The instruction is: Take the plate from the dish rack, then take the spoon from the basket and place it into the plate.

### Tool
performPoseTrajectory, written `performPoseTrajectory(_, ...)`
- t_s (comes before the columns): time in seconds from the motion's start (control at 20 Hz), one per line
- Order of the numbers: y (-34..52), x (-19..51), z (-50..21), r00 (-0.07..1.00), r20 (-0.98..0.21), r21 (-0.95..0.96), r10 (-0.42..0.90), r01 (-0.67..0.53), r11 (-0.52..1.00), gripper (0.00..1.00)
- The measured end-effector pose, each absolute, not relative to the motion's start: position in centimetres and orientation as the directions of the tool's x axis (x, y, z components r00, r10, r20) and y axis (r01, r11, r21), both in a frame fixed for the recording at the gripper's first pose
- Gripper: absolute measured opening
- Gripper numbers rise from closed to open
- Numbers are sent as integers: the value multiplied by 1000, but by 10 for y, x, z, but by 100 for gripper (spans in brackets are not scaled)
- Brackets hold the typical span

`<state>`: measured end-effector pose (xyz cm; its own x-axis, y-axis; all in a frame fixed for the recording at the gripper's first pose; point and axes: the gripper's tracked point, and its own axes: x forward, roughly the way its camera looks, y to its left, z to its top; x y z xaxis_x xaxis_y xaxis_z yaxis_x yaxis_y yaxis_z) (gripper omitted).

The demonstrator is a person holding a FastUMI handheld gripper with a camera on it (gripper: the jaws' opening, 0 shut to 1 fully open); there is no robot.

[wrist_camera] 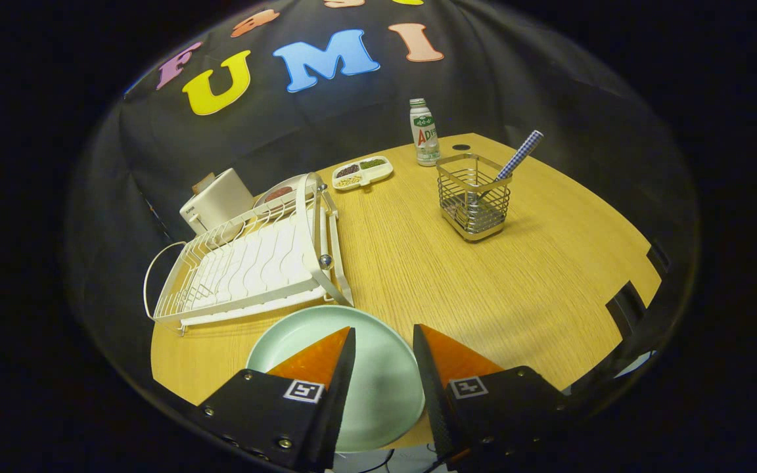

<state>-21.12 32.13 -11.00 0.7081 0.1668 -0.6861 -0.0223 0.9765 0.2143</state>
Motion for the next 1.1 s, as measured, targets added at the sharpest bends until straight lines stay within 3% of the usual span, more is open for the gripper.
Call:
performPoseTrajectory(0.35,287,-173,-65,789,-612,163,53,61,985,55)
performPoseTrajectory(0.6,239,-119,-35,827,-553,141,-96,207,968,55)
performPoseTrajectory(1.1,156,-53,-44,765,-564,196,-310,489,850,55)
